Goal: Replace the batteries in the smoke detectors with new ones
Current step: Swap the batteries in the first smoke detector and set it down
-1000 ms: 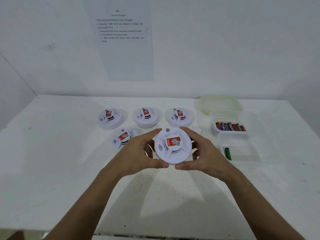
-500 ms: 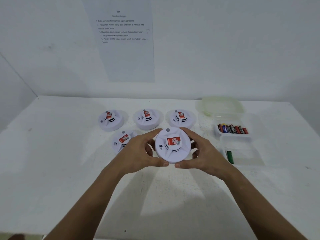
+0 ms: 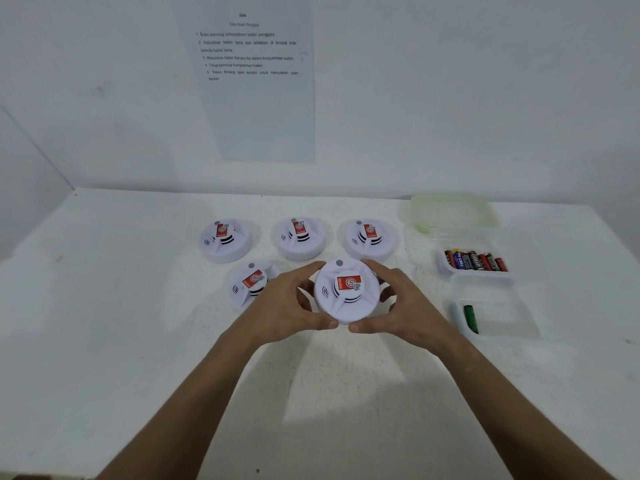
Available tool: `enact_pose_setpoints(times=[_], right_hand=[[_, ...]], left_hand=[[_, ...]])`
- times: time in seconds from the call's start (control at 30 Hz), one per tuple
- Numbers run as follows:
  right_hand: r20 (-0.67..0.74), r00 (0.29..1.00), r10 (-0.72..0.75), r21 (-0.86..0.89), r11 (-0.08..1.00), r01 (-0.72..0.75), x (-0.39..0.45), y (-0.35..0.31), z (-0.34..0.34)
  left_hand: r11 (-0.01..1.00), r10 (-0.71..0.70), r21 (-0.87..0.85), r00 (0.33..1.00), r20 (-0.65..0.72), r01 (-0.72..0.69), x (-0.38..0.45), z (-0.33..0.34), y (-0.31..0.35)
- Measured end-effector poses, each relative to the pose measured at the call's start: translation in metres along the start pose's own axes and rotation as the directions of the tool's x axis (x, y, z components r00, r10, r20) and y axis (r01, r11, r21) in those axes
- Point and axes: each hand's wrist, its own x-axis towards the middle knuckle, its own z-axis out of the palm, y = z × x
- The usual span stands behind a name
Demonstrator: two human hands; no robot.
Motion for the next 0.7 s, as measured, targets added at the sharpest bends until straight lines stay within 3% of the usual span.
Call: enact_pose_setpoints(times=[0.13,0.33,0.7], right_hand=[[0.025,0.999,0.039,-0.093,0.995,-0.036,0.009,0.01,0.005],[0.054,0.998,-0.016,-0.214,0.976,0.027,0.016,0.009,0.011],[-0.003,1.0,-0.029,-0.232,0.972,0.027,0.015,-0.005,0.014]], left_hand=[[0.997,-0.048,0.058,0.998,0.047,0.045,0.005,0.008,-0.009],[0.991,-0.11,0.082,0.992,0.053,0.106,0.017,0.015,-0.019],[0.98,-0.179,0.084,0.984,-0.016,0.18,0.023,0.021,-0.029]])
